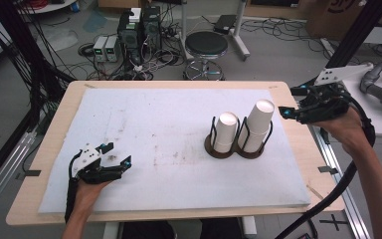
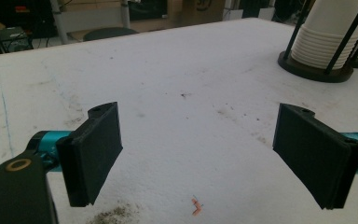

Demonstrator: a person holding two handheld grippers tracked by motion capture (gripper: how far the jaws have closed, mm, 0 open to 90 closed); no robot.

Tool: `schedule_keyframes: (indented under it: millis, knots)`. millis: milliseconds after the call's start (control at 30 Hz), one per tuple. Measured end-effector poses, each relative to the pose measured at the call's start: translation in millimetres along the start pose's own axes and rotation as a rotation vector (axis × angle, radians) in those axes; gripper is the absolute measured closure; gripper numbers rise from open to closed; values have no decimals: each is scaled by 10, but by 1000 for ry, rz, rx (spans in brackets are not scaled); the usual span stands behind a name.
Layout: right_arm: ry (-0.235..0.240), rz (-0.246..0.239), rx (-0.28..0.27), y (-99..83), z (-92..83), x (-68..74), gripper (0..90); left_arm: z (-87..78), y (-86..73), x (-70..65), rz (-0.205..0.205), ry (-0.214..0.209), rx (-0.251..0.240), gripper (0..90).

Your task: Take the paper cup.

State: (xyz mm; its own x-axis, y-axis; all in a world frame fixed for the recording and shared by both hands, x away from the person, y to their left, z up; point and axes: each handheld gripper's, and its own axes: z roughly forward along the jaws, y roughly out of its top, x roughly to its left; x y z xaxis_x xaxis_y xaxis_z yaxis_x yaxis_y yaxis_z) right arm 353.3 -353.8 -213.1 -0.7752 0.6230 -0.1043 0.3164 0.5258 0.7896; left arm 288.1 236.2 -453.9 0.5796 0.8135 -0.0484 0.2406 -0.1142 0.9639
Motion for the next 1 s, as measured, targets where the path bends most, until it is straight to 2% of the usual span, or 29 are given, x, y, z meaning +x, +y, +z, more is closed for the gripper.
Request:
schedule_keyframes:
  millis: [400, 633, 800, 1000]
  knots:
    - [24, -28, 78, 190, 103, -47, 188, 6, 1, 0, -2, 3, 2, 153]
    - [28, -41, 119, 241, 261, -88, 188, 11, 3, -1, 2, 3, 6, 153]
    - [44, -35, 164, 263, 406, -116, 188, 10, 4, -4, 4, 4, 10, 153]
    - [55, -22, 184, 271, 551, -151, 188, 12, 3, -6, 5, 4, 10, 153]
